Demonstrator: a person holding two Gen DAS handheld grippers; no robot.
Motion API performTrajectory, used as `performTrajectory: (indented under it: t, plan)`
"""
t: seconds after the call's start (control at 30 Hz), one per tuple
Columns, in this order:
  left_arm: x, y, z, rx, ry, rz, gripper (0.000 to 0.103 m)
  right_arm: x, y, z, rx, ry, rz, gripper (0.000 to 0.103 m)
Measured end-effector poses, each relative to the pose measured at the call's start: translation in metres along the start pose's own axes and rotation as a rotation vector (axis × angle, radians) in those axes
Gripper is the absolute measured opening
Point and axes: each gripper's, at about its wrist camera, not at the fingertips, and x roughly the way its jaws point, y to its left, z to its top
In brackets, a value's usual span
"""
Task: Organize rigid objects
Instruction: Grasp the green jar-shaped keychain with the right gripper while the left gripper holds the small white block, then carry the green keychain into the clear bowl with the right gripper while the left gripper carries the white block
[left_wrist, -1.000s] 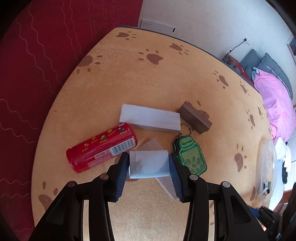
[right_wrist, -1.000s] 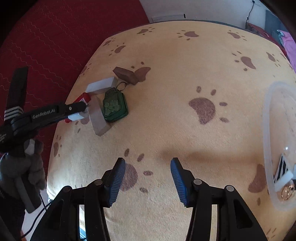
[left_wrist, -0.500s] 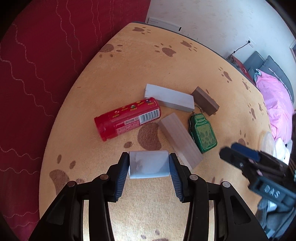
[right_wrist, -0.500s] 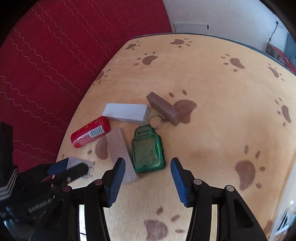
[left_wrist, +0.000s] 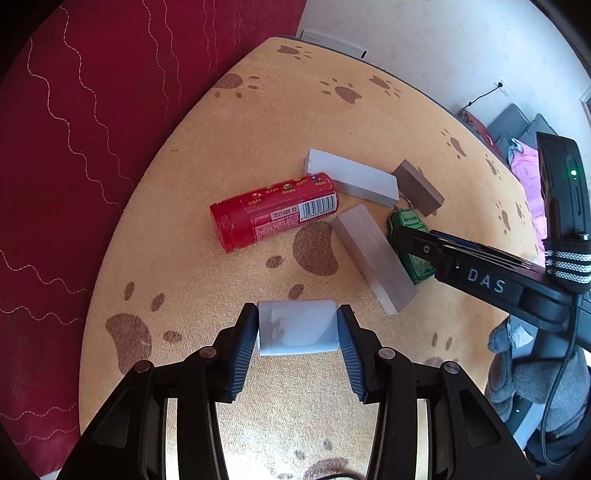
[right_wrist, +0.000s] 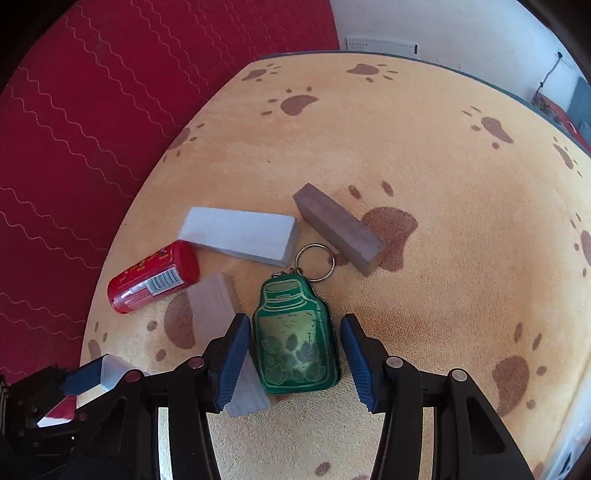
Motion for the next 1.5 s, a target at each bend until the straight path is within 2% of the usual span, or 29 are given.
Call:
performTrajectory:
  t: [0.17, 0.47, 0.8, 1.5]
  plan:
    - [0.000, 0.001, -0.001, 0.001, 0.000, -0.001, 0.045, 0.002, 0.001, 0.000, -0.025, 0.001, -0.018, 0.048]
    - [0.000, -0.001, -0.003, 0.004, 0.002, -0.002, 0.045, -0.007, -0.009, -0.014, -0.020, 0.000, -0.034, 0.048]
    - [-0.002, -0.007, -0.006, 0.009, 0.001, 0.000, 0.045, -0.027, -0.031, -0.044, 0.054, 0.014, -0.010, 0.048]
    - [-0.010, -0.049, -0.027, 0.046, -0.008, -0.007, 0.045, -0.080, -0.064, -0.099, 0.116, -0.002, 0.049, 0.048]
